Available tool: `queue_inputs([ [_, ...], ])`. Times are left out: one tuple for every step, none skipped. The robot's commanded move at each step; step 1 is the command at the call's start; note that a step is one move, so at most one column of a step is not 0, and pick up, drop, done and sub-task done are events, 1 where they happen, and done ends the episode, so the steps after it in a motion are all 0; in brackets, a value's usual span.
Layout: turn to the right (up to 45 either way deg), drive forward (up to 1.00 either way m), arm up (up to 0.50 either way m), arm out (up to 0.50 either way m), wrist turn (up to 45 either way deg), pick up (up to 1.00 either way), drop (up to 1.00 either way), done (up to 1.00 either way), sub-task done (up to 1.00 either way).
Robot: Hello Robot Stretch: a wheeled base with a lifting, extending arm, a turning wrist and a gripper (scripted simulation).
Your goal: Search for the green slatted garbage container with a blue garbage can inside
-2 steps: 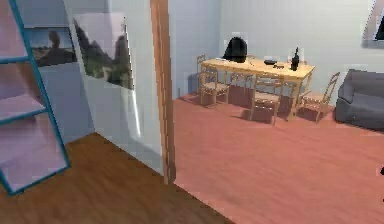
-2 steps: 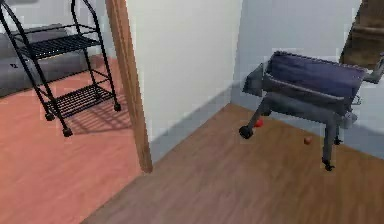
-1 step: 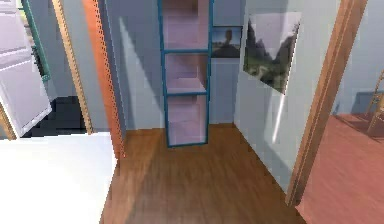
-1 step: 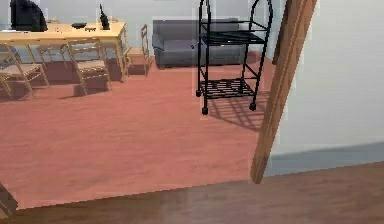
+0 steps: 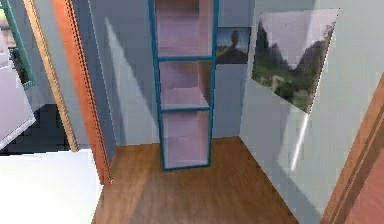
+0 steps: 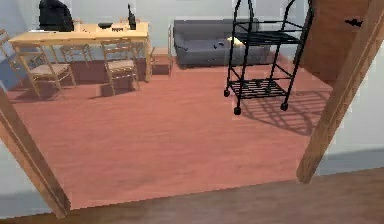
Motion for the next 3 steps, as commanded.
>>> queue_inputs([
  [-45.0,0.00,0.00,0.00,0.0,0.00,0.00,0.00,0.00],
  [-3.0,0.00,0.00,0.00,0.0,0.00,0.00,0.00,0.00],
  [0.0,1.00,0.00,0.00,0.0,0.00,0.00,0.00,0.00],
])
